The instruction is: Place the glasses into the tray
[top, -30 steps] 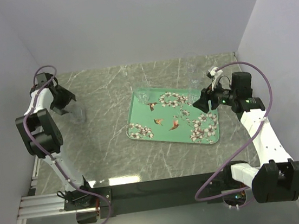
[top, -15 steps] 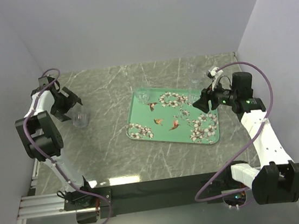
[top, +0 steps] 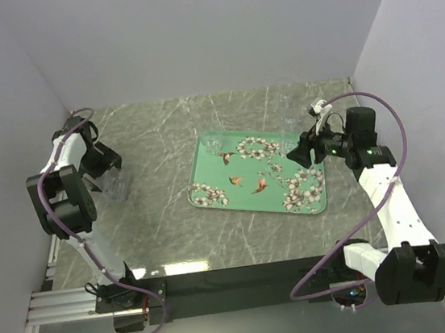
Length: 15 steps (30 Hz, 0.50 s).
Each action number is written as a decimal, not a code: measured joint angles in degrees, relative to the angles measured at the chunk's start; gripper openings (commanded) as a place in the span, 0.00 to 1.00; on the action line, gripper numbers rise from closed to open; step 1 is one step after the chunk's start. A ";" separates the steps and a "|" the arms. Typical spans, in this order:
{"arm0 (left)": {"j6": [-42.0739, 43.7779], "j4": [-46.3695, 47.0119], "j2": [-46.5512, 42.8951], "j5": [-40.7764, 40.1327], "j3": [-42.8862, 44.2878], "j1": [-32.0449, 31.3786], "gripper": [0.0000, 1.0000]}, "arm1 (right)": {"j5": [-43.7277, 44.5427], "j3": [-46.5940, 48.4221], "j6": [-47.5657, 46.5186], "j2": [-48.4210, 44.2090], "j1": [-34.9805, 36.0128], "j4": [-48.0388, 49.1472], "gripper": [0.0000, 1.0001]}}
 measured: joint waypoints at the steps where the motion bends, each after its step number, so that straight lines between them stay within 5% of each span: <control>1: 0.24 -0.46 -0.09 -1.46 0.00 -0.26 0.99 | -0.02 0.00 0.02 -0.02 0.02 -0.02 0.68; 15: 8.31 -1.68 -1.25 -13.20 2.10 -3.30 0.94 | -0.24 0.00 0.02 -0.55 0.00 0.00 0.68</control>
